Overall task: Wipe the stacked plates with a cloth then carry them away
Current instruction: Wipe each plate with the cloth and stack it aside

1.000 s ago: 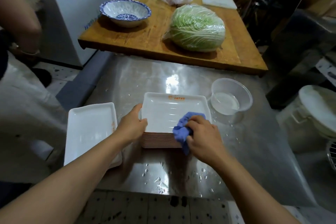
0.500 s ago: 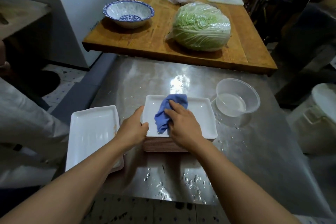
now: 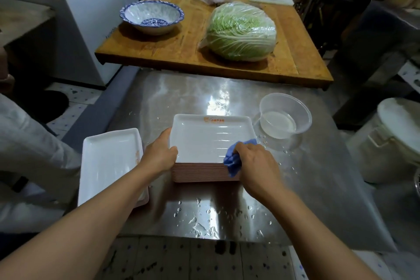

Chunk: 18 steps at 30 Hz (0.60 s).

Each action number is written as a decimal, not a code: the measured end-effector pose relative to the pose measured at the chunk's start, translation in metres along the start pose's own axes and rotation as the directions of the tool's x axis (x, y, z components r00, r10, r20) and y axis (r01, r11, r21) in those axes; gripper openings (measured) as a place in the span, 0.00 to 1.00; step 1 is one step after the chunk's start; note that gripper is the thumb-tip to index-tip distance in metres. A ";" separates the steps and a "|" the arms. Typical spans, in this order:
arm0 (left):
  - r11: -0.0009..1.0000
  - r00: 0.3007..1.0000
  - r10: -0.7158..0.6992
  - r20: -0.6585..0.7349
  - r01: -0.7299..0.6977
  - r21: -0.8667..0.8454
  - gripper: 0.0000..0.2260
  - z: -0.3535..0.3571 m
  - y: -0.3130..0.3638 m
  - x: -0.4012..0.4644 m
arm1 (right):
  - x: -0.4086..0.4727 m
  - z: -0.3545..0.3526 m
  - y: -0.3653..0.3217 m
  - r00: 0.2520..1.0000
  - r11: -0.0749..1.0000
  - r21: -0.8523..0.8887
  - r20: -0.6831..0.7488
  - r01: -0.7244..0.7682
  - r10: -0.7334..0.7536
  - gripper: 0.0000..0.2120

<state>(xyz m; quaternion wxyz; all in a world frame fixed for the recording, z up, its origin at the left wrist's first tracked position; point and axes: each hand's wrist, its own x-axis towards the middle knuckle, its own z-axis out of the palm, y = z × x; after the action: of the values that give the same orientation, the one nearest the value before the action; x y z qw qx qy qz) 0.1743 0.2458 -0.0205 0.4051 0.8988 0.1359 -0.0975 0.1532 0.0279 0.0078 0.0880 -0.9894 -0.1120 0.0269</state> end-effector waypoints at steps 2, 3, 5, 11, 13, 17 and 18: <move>0.999 1.000 0.005 -0.009 -0.004 0.035 0.25 0.000 0.001 -0.001 | -0.005 -0.003 -0.002 0.999 0.998 0.052 0.017 0.027 -0.028 0.13; 0.998 1.000 0.003 -0.013 -0.002 0.056 0.24 0.000 0.001 -0.001 | -0.006 -0.005 -0.002 0.999 0.992 0.123 0.026 0.032 -0.036 0.14; 0.995 1.000 0.000 -0.025 0.002 0.100 0.23 -0.001 0.003 -0.001 | -0.009 -0.012 0.000 1.000 0.964 0.267 0.018 0.006 -0.012 0.13; 0.870 0.945 0.243 -0.218 -0.113 0.479 0.21 0.008 0.020 -0.027 | -0.025 -0.029 0.016 0.960 0.895 0.443 -0.223 -0.053 0.167 0.08; 0.780 0.889 0.438 -0.134 -0.301 0.548 0.21 0.018 0.029 -0.033 | -0.027 -0.031 0.023 0.947 0.871 0.484 -0.233 -0.085 0.222 0.08; 0.581 0.846 0.524 0.100 -0.441 0.684 0.17 0.040 0.044 -0.034 | -0.031 -0.033 0.033 0.930 0.834 0.536 -0.225 -0.129 0.289 0.09; 0.547 0.842 0.527 0.115 -0.440 0.712 0.13 0.044 0.046 -0.035 | -0.033 -0.033 0.035 0.927 0.828 0.543 -0.223 -0.139 0.301 0.09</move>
<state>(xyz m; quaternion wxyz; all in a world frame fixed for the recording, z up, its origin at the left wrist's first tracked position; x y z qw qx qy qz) 0.1536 0.1775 -0.0074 0.0260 0.9890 -0.1433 0.0240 0.1308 -0.0183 0.0352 0.3628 -0.9276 0.0302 -0.0839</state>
